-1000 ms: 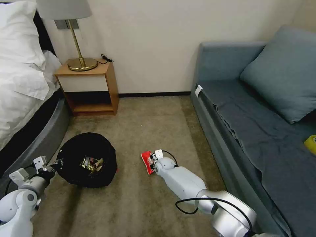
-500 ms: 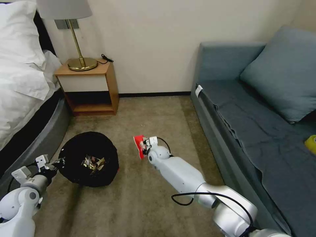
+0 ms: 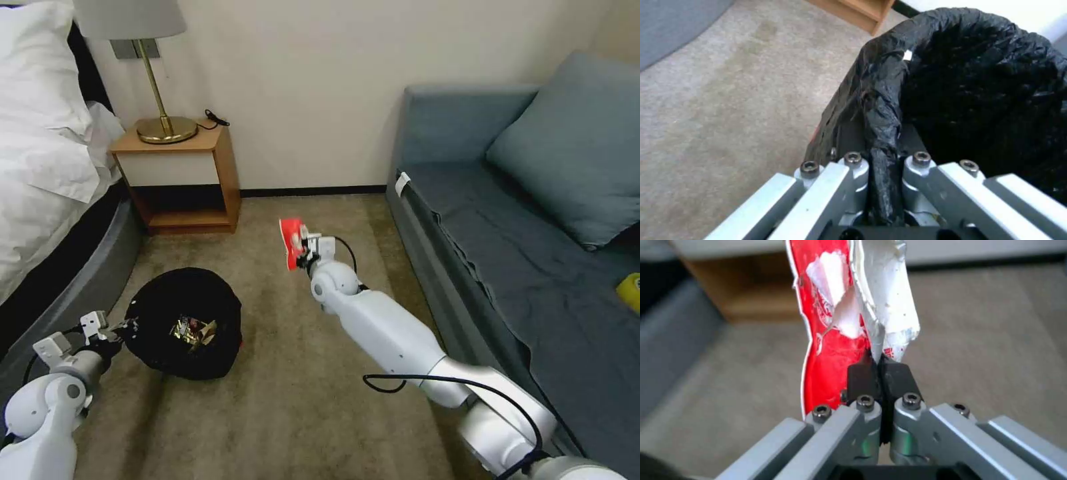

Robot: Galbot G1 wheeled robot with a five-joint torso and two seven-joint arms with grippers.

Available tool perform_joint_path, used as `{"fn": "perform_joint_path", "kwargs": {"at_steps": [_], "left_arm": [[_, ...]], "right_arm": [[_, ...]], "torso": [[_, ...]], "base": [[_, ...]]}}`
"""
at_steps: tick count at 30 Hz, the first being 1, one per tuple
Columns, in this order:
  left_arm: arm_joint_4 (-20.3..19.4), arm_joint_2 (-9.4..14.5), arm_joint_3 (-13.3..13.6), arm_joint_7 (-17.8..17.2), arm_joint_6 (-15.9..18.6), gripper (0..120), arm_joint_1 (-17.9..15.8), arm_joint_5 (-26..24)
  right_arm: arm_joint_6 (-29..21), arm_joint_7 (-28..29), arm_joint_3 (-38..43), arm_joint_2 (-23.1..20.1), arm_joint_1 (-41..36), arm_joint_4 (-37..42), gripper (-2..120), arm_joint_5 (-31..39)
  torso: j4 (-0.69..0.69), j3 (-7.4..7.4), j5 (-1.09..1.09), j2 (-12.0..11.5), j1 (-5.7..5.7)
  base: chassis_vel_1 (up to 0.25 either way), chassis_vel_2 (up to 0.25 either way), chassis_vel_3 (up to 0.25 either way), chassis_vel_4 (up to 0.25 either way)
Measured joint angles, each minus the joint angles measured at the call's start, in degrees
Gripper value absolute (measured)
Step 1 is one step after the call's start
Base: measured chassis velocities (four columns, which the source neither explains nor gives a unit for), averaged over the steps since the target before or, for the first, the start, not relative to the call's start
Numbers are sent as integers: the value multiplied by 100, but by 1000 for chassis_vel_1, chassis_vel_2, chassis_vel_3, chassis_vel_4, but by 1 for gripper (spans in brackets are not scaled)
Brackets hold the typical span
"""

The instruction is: Pick up the trash bin, then pick up the garbage on the floor and place it into the trash bin.

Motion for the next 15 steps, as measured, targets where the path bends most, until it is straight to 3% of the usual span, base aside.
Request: {"fn": "perform_joint_path", "kwargs": {"at_steps": [9, 15], "left_arm": [[-69, -1, 169, -21, 225, 4, -219, -121], [-262, -52, 133, -127, 350, 4, -181, -258]], "right_arm": [[471, -93, -606, -202, 137, 1322, 0, 398], [649, -325, -1214, -277, 193, 1967, 0, 423]], "torso": [[0, 0, 0, 0, 0], [3, 0, 0, 0, 0]], "base": [[0, 0, 0, 0], [0, 0, 0, 0]]}}
